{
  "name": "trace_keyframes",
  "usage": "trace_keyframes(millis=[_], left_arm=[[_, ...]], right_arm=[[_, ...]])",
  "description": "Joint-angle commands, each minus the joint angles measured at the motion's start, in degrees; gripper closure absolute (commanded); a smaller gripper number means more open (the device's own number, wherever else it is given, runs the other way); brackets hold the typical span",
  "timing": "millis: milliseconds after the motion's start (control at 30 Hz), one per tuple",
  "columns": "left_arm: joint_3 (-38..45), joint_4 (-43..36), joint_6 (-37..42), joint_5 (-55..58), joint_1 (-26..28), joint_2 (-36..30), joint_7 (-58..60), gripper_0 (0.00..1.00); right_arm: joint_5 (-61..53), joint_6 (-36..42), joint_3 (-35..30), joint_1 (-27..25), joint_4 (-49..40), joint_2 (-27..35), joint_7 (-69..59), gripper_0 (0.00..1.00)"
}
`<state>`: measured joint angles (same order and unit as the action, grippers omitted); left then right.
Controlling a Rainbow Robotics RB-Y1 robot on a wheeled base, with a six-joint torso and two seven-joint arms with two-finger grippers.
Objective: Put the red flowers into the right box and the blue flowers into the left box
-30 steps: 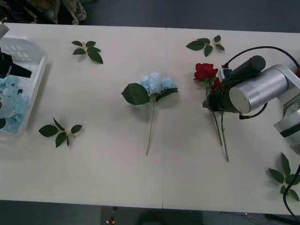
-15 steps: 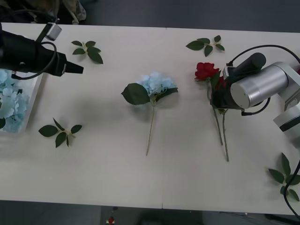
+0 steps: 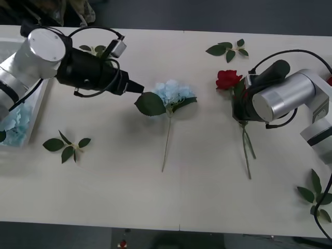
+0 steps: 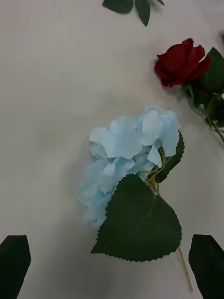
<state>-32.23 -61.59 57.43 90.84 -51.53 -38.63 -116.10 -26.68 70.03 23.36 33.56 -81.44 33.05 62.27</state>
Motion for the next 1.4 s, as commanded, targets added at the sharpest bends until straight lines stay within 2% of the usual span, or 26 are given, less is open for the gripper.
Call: trace_keyframes(millis=[33,300,567,733,933,1100,1233,1400], left_arm=[[-0.11,0.07,0.67,-7.16,-4.55,4.44,10.10,0.00],[-1.52,0.07,1.46,-17.62,-5.51,10.77,21.70,0.00],[-0.90,0.07,12.09,-18.24,-6.30,11.47,26.54,0.00],[0.68,-0.02,17.98,-17.71,-6.57,11.39,29.35,0.00],[-0.99,-3.01,16.75,-24.57,-6.57,13.23,35.94,0.00],[-5.39,-3.09,9.99,-28.17,-6.48,15.34,40.86,0.00],[-7.85,-3.01,6.65,-29.23,-6.48,16.13,42.44,0.00],[-8.73,-2.30,6.56,-29.66,-6.39,16.66,42.71,0.00]], right_arm=[[0.31,-0.33,-0.25,1.42,-0.92,-1.24,-2.86,1.00],[0.58,-0.25,-0.60,1.51,-1.00,-1.06,-2.68,1.00],[-0.74,4.24,-3.50,1.24,-6.72,0.87,-1.98,1.00],[-1.89,8.28,-7.19,-1.92,-14.10,3.51,-1.98,1.00],[-3.82,12.15,-16.51,-9.57,-24.03,5.00,-1.63,1.00],[-7.07,12.15,-22.04,-14.84,-27.19,6.32,-0.05,1.00],[-6.19,11.80,-22.92,-15.89,-27.28,6.94,0.74,1.00],[-5.58,10.57,-23.63,-15.89,-25.53,7.03,1.10,1.00]])
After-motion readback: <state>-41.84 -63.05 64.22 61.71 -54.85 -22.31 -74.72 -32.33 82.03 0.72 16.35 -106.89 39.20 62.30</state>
